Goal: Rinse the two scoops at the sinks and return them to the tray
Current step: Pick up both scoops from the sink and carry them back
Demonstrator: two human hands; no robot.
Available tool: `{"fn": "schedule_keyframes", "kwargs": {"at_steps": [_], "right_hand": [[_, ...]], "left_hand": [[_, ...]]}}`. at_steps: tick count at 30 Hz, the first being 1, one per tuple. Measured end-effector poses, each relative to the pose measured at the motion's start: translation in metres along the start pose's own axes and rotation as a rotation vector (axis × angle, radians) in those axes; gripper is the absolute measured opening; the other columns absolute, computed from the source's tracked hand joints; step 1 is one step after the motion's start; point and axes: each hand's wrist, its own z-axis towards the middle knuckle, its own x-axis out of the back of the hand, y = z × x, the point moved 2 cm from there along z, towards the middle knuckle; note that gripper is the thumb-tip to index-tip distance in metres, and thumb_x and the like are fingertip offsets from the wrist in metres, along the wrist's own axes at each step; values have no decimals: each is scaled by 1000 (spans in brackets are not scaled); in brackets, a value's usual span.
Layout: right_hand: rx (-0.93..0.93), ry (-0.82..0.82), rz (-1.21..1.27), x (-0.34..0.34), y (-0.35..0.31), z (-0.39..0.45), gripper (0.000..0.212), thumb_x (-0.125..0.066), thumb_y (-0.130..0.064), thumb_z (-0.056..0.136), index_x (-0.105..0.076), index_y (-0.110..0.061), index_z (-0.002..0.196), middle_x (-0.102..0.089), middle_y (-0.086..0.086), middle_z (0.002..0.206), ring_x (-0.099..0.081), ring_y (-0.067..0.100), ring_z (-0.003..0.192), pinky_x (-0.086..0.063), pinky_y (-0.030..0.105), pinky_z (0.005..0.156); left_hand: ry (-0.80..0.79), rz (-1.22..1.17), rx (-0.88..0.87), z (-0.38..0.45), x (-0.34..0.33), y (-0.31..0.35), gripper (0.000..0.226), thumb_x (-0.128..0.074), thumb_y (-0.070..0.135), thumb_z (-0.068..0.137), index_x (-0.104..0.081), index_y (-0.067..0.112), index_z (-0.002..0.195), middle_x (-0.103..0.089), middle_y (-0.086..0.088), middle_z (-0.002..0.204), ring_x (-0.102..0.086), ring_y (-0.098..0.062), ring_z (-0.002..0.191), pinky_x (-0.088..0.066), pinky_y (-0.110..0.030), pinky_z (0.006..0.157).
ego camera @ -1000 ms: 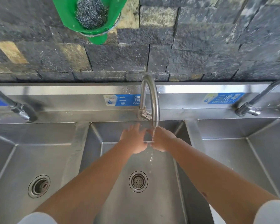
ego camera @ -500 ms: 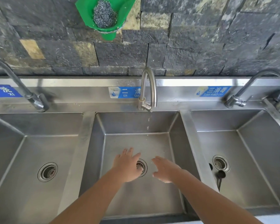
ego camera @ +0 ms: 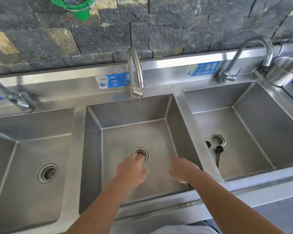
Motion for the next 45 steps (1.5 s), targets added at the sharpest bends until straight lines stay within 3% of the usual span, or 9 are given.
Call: {"fn": "schedule_keyframes", "kwargs": {"at_steps": [3,7,14,23,26,31,35,38,45], "right_hand": [[-14,30,19,10,16,-3,44,-45,-32,87,-47,-25,131,-60,3,129,-67,24,95,-57,40,86],[8,92,21,24,46,-5,44,-46,-35,91,-46,-24,134,-62,6,126,-63,28,103,-54,38,84],[-82,151,19,64,148,-10,36,-44,-35,91,-56,-25,124,-62,6,122,-62,30,108,-47,36,78],[-238,111,102,89,290,22,29,-43,-30,89,-61,-20,111,-65,4,107,-65,26,95,-55,35,79],[-279,30,166,80,321,46,30,-44,-29,89,-60,-22,114,-64,3,110,-64,25,97,-53,33,79],[-344,-86,270,45,355,100,18,-44,-18,92,-61,-16,96,-63,4,94,-65,25,91,-56,35,81],[-374,-160,454,15,373,148,24,-49,-21,94,-64,-12,110,-65,10,103,-59,25,93,-49,32,80],[-442,-132,650,-3,381,183,21,-53,-22,85,-64,-14,101,-66,10,98,-63,28,95,-48,31,76],[-672,5,951,-49,397,242,28,-53,-17,76,-63,-11,102,-68,12,98,-56,29,79,-39,25,60]], "left_hand": [[-22,-10,-5,6,-1,19,50,-45,50,86,-47,27,130,-48,2,132,-49,-25,124,-46,-40,95],[-68,-23,0,22,-2,59,43,-43,50,86,-53,24,119,-61,-2,121,-58,-26,115,-48,-40,92],[-98,-91,-88,65,-4,179,49,-46,48,88,-52,31,134,-62,-4,132,-58,-28,121,-48,-39,97],[-178,-291,-104,138,-43,331,34,-48,25,92,-58,6,119,-68,-17,101,-64,-27,78,-54,-40,74],[-252,-319,-68,173,-76,361,40,-47,21,92,-53,6,128,-66,-14,111,-65,-26,82,-48,-35,66],[-383,-425,146,229,-143,374,57,-46,29,89,-42,14,144,-55,-12,137,-56,-29,120,-44,-33,91],[-383,-612,393,271,-204,362,37,-49,32,85,-58,20,118,-68,-7,110,-64,-26,96,-50,-33,77],[-326,-735,547,298,-241,349,32,-57,25,81,-59,17,112,-69,-10,109,-64,-29,98,-52,-37,88],[-120,-576,567,334,-282,332,13,-56,21,84,-59,16,96,-54,-9,104,-56,-26,87,-47,-33,80]]}}
